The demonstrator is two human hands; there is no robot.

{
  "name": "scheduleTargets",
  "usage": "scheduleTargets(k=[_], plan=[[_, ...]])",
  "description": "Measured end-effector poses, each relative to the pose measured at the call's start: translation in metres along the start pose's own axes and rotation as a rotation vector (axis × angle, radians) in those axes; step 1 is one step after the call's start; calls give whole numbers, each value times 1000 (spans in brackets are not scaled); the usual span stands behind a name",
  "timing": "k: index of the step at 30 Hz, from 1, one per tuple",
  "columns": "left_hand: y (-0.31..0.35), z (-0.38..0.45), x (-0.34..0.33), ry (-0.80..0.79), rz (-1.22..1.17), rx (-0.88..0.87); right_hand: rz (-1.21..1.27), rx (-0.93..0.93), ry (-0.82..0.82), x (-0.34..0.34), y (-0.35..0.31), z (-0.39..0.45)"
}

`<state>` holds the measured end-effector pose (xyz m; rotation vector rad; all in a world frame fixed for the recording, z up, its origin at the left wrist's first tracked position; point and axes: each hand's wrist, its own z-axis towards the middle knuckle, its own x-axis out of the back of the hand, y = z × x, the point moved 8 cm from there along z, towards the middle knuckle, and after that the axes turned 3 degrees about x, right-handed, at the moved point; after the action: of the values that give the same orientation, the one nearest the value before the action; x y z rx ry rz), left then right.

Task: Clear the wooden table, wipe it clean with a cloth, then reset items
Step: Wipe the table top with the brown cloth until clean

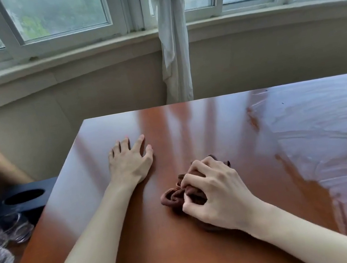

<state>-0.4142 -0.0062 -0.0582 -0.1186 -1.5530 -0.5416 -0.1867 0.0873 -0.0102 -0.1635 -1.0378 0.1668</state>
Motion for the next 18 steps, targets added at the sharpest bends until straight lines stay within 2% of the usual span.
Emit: scheduleTargets(k=[3, 7, 12, 15, 18], plan=[[-1, 2, -2, 5, 5, -9, -52, -42, -9, -11, 30, 34], [-2, 5, -4, 31, 4, -24, -136, -238, -18, -45, 115, 119], [-4, 8, -3, 77, 6, -7, -191, -395, 19, -84, 203, 220], [-3, 8, -3, 76, -2, -7, -195, -458, 13, -96, 228, 254], [-2, 7, -1, 65, -26, -6, -174, -452, 16, -91, 220, 247]])
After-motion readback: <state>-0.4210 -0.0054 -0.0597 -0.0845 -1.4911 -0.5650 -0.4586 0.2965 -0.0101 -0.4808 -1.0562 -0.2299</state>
